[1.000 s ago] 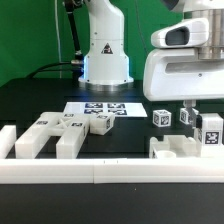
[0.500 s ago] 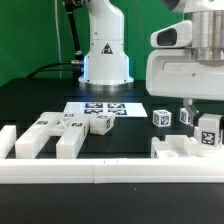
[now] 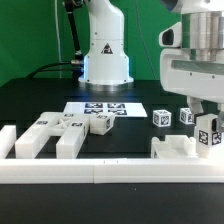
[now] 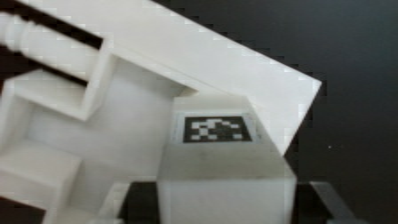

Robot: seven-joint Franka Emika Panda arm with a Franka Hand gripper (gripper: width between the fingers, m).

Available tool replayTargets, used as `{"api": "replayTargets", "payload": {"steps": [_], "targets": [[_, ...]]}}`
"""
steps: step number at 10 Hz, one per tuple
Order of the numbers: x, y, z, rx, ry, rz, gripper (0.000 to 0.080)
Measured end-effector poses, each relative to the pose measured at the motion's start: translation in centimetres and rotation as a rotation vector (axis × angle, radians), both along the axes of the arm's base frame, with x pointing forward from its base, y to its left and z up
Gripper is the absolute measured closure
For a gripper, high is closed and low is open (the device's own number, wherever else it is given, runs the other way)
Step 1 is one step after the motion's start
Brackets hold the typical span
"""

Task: Assemble chair

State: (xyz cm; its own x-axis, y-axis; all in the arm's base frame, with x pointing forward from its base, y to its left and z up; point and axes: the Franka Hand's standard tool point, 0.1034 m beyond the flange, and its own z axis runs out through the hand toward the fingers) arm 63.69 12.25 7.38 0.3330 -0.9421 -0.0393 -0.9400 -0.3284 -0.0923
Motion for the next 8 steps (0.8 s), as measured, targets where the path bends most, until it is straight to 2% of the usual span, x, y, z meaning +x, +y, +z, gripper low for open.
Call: {"api": "replayTargets", "payload": {"steps": [2,5,6,7,8], "targets": [[-0.11,0.39,-0.03,0.010,0.011,-0.139,0.0509],[-0.11,0.44,-0.01,0.008,0.011,-0.162,0.0509],[-0.11,0.47,-0.01,0.005,0.008,-0.129,0.0430],[-0.10,0.49,0.02,0.003,0.006,-0.099,0.0430],[-0.06,0.50,0.09,-0.006,-0.003,0.016,0.0291]]}}
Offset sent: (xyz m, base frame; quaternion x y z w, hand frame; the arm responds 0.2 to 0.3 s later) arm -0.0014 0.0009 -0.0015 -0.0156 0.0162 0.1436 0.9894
